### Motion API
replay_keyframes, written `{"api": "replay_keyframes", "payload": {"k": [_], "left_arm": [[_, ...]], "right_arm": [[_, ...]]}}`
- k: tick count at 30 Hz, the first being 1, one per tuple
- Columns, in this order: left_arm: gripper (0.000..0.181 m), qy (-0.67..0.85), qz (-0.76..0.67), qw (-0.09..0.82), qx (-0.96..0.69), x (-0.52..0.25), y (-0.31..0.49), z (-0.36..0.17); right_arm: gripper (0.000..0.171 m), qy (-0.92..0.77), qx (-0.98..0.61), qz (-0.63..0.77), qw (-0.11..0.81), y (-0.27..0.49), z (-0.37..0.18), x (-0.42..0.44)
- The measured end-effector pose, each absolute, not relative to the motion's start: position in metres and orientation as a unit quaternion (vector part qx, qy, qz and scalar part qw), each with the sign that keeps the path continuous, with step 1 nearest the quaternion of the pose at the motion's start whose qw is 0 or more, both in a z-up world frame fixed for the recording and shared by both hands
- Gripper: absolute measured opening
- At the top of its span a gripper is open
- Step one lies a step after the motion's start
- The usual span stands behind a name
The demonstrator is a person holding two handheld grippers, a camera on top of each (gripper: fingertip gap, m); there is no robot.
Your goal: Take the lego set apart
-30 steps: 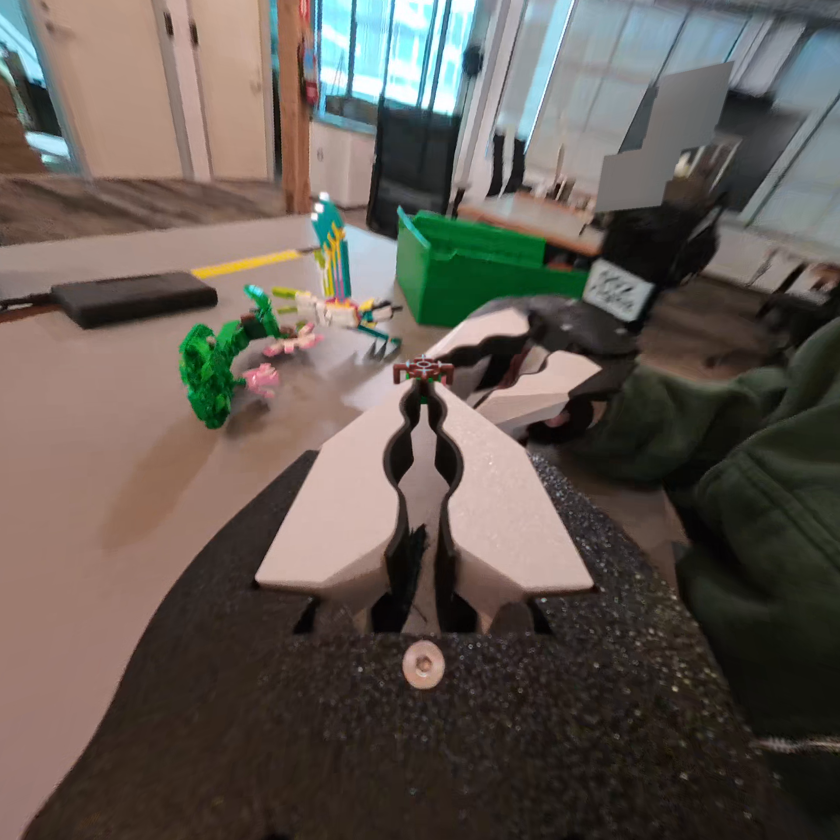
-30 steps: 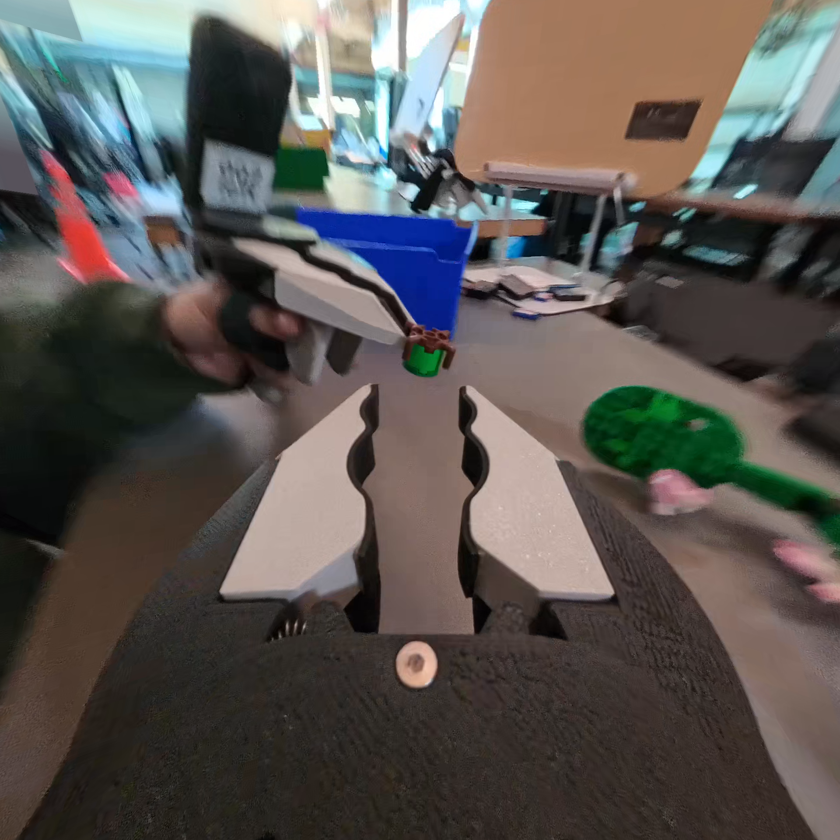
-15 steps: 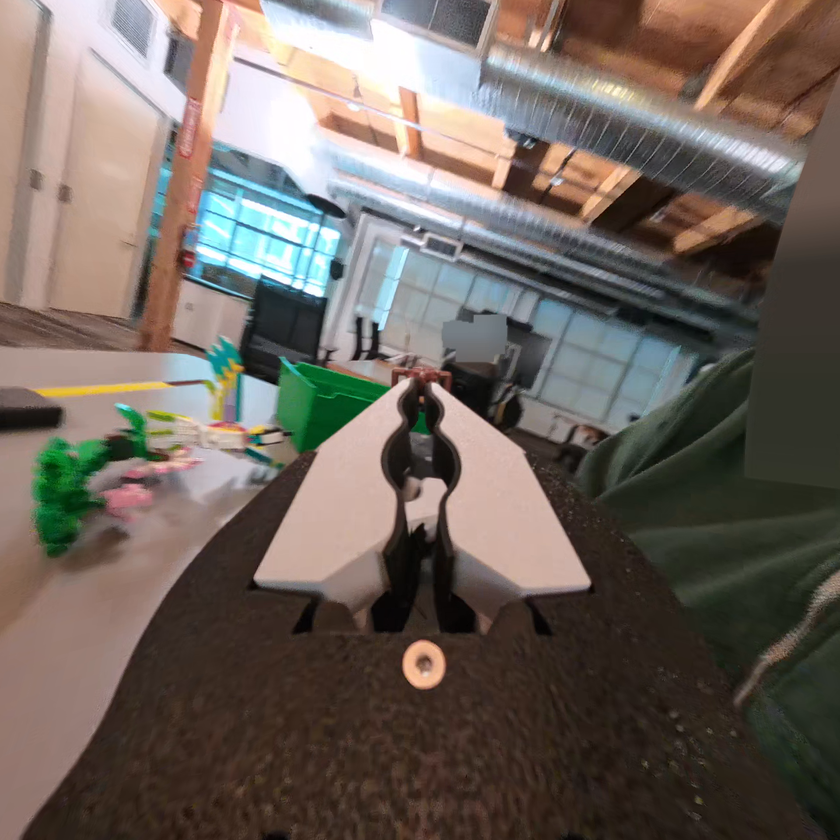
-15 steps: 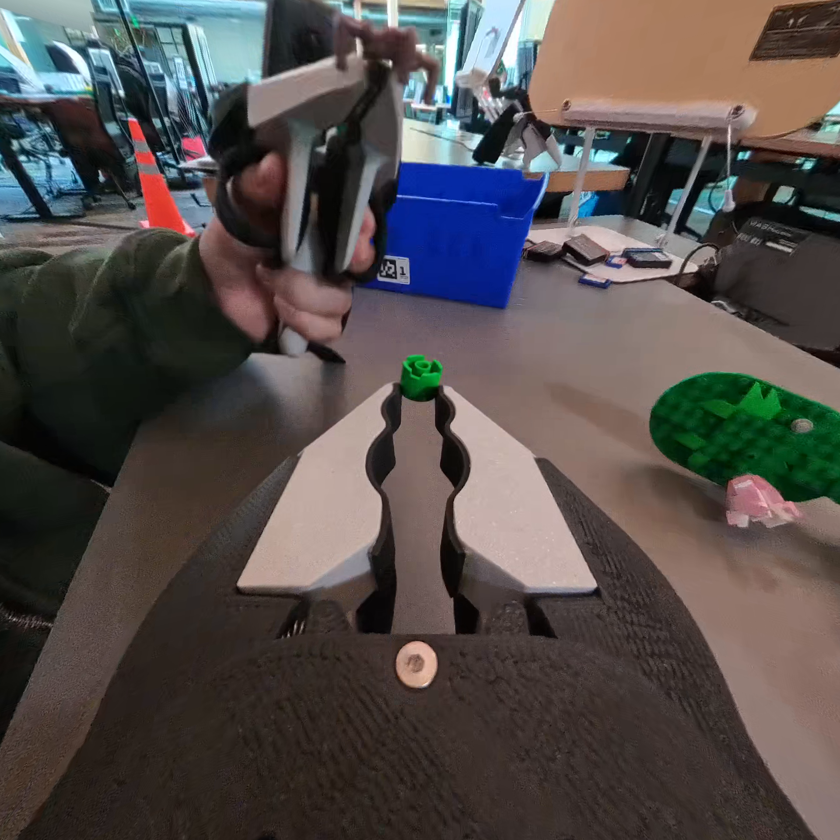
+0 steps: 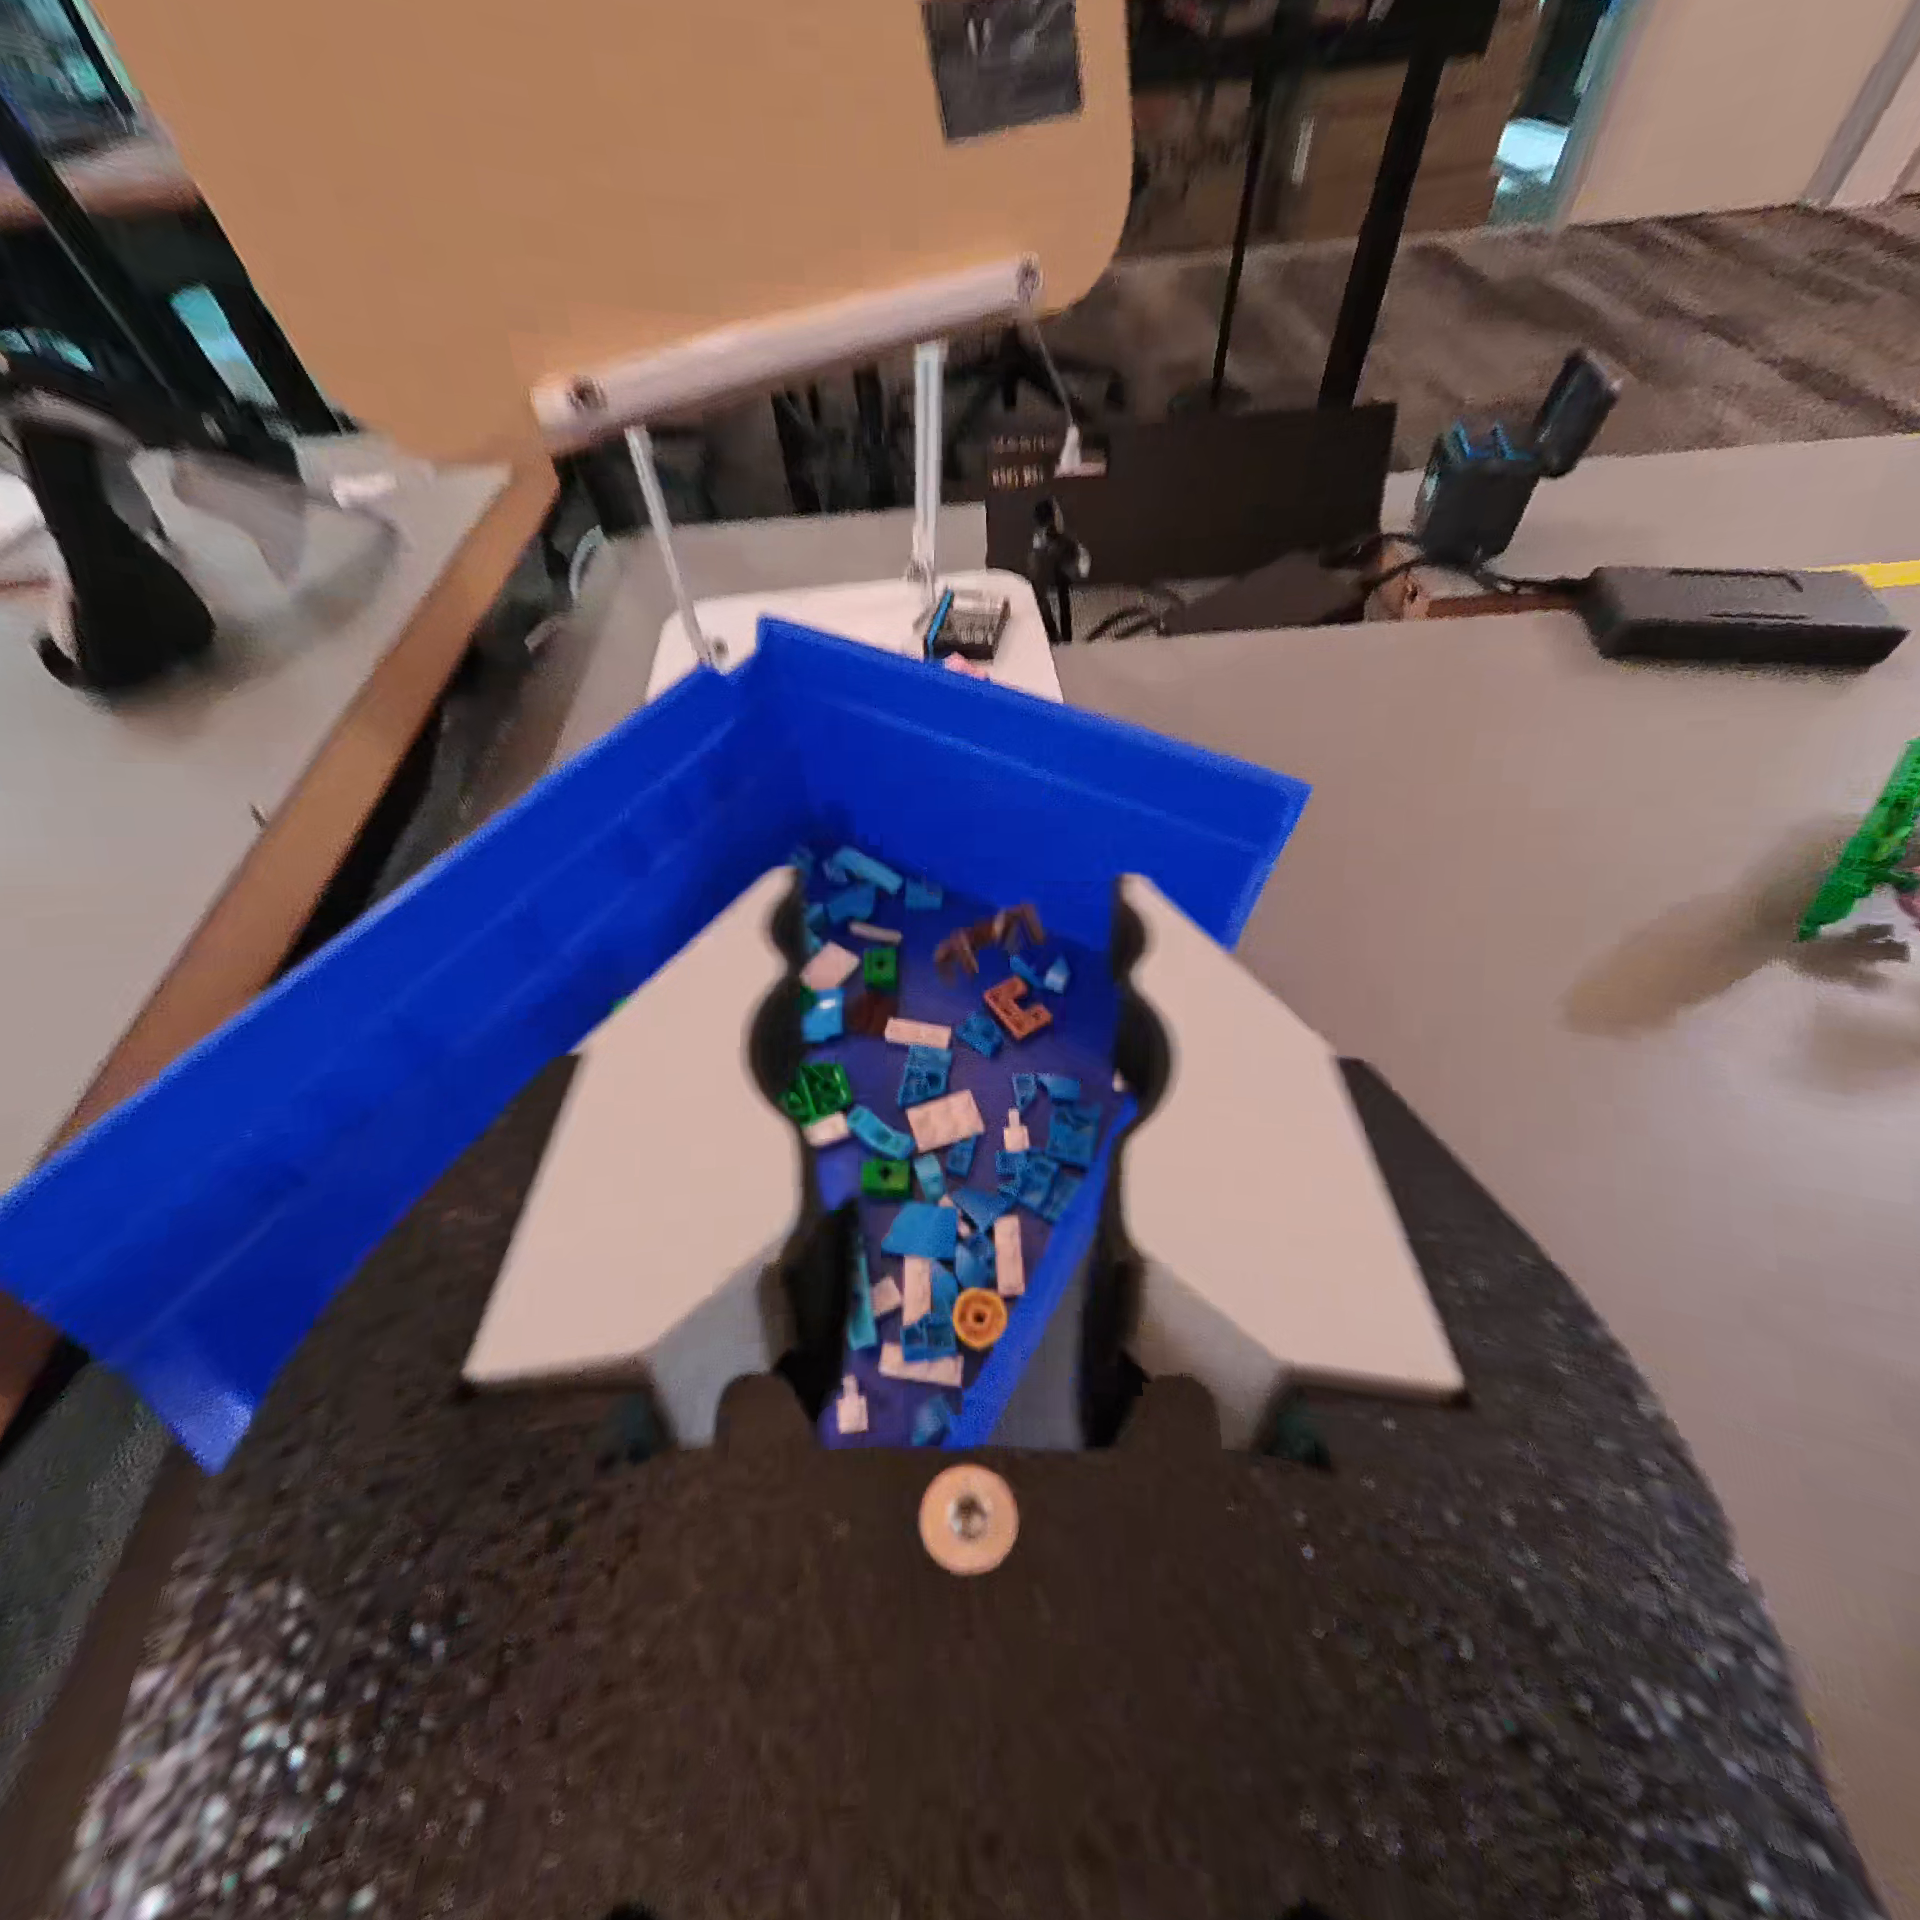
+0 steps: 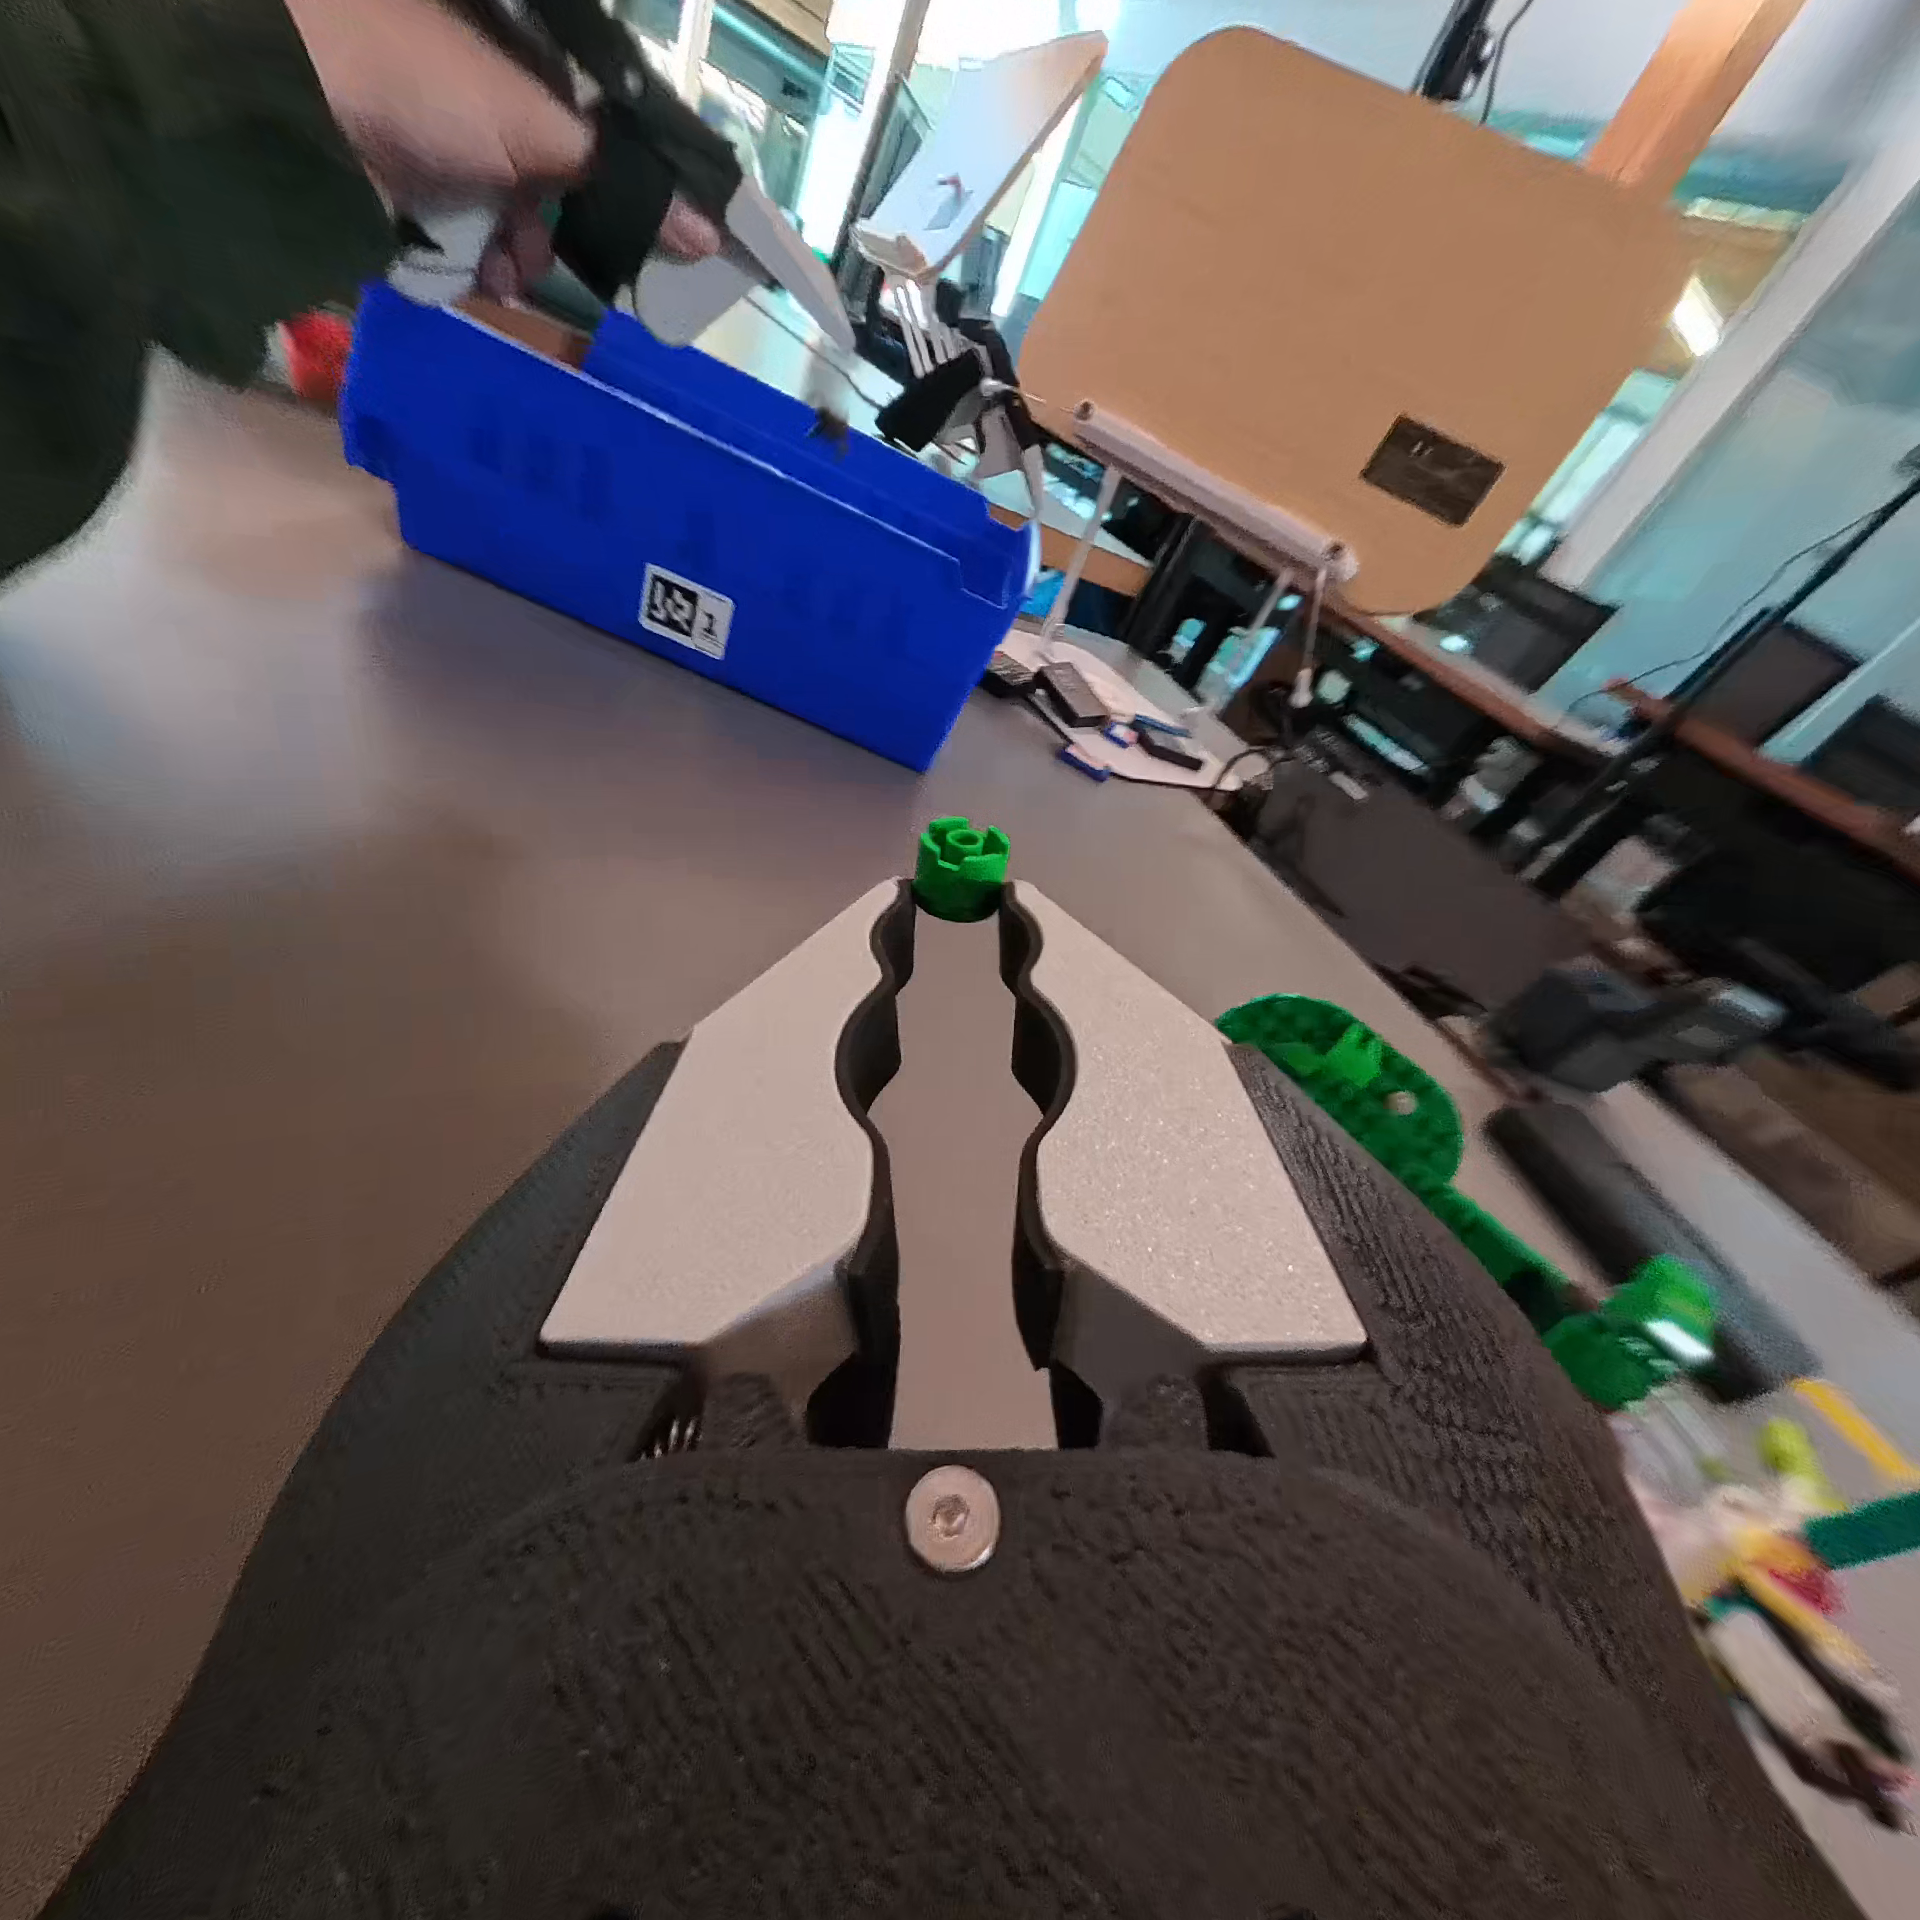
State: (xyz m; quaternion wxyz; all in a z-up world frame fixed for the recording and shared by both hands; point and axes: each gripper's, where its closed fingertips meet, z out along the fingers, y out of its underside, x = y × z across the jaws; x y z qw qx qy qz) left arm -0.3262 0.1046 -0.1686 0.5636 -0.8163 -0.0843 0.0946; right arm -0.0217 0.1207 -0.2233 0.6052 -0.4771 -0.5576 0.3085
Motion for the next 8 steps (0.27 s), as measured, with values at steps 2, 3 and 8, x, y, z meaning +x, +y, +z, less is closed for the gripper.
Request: {"api": "replay_keyframes", "payload": {"k": [2,3,8], "left_arm": [[0.078,-0.073,0.090,0.569,-0.814,-0.311,0.107,-0.166],[0.075,-0.050,0.090,0.583,-0.806,-0.293,0.109,-0.160],[0.042,0.151,-0.144,0.606,-0.768,-0.112,0.115,-0.159]], "right_arm": [[0.014,-0.575,-0.450,0.244,0.638,0.122,-0.223,-0.021],[0.014,-0.587,-0.432,0.205,0.653,0.123,-0.224,-0.020],[0.014,-0.651,-0.340,0.026,0.678,0.123,-0.236,-0.023]]}}
